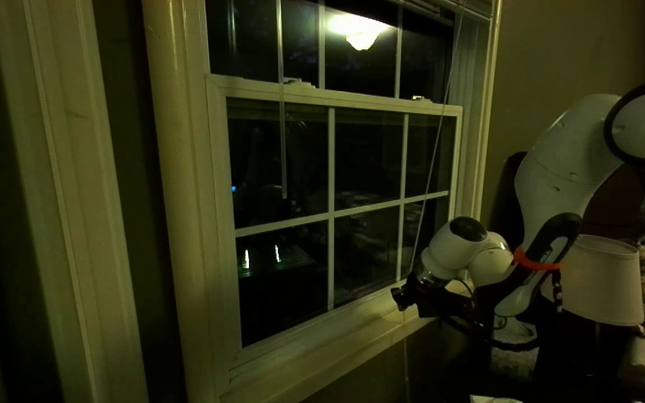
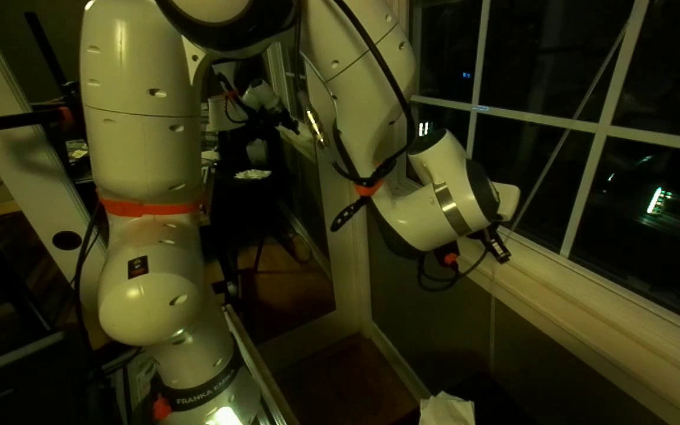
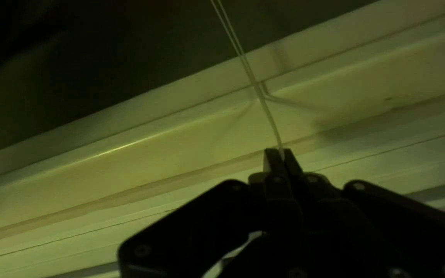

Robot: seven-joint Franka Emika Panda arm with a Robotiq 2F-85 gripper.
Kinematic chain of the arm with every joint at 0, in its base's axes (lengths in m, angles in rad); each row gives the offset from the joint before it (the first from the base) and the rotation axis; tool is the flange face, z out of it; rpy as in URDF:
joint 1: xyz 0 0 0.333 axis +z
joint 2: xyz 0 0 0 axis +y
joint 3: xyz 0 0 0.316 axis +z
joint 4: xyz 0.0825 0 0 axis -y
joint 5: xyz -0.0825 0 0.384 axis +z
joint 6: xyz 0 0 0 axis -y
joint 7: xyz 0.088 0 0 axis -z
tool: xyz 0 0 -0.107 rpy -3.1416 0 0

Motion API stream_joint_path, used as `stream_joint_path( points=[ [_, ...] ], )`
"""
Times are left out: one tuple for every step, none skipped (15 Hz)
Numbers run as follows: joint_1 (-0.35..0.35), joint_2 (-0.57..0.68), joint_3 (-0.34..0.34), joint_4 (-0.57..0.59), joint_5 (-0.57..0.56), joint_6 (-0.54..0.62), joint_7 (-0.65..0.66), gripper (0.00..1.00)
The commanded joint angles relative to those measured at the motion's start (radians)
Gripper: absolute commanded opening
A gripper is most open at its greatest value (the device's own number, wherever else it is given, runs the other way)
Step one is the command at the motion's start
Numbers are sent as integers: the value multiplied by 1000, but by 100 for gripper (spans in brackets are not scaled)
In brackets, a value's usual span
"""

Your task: Close the blinds on the window.

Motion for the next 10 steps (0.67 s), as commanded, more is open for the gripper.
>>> stream_joint_path(
  points=[
    [-14,-74,71,-119,-26,130,-59,0],
    [-7,-87,84,-130,-50,168,-58,0],
    [-8,-90,100,-139,-76,210,-54,0],
    [-6,-94,114,-147,-112,250,-41,0],
    [-3,-92,127,-148,-152,290,-23,0],
    [-1,-90,136,-145,-200,329,-7,0],
    [3,-83,146,-137,-245,366,11,0],
    [6,-75,152,-127,-301,397,37,0],
    [14,-61,159,-117,-347,413,57,0],
    [19,-53,163,-109,-390,424,64,0]
  ],
)
